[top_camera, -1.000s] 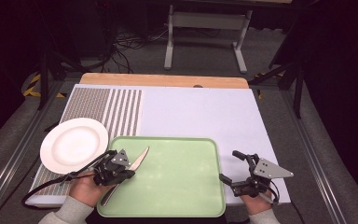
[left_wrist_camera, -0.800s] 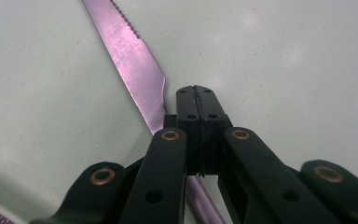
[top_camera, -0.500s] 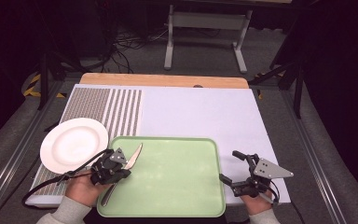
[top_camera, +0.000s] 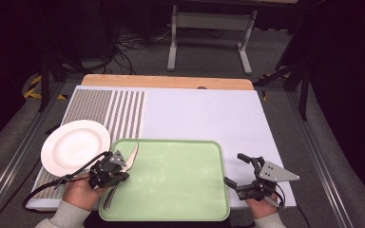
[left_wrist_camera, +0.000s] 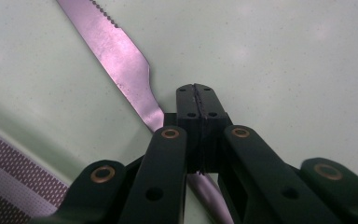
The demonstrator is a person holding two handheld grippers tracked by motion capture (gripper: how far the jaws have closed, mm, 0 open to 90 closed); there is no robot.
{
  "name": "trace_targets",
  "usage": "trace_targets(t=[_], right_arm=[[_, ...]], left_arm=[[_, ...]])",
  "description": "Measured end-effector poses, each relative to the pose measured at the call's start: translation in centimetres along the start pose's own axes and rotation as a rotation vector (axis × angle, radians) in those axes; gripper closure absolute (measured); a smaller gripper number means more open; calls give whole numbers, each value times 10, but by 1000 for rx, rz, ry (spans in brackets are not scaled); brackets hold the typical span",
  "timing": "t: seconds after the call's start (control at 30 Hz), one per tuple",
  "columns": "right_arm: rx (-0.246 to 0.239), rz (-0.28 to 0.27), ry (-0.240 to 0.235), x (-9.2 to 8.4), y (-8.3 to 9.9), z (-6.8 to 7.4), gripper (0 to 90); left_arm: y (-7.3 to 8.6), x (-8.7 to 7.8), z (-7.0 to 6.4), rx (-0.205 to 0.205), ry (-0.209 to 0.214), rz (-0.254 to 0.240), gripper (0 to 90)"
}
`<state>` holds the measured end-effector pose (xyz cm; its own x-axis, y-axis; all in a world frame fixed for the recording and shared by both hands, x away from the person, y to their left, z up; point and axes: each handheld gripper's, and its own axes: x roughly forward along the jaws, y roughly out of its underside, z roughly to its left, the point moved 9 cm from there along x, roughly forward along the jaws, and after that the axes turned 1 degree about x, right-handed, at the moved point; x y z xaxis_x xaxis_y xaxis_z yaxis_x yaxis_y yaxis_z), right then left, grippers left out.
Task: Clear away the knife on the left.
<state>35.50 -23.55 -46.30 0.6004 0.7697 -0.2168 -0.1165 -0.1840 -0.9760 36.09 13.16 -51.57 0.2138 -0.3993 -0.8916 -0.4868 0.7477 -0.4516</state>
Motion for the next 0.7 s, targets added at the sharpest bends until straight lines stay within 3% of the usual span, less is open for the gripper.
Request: trace_targets(t=[0.03,0.17,0.47,0.7], right_arm=[[-1,0,-1,0,0,0,43],[2,-2,0,0,0,0,43],[2,0,-1,0,0,0,43],[2,-3,-2,0,0,0,43]], left_arm=[[2,-1,-1,-16,3,11,900],[3,-2,3,-10,-7,13,900],[7,-4,7,-37,-30,27,900],[10,-6,8,-58,-24,37,900]])
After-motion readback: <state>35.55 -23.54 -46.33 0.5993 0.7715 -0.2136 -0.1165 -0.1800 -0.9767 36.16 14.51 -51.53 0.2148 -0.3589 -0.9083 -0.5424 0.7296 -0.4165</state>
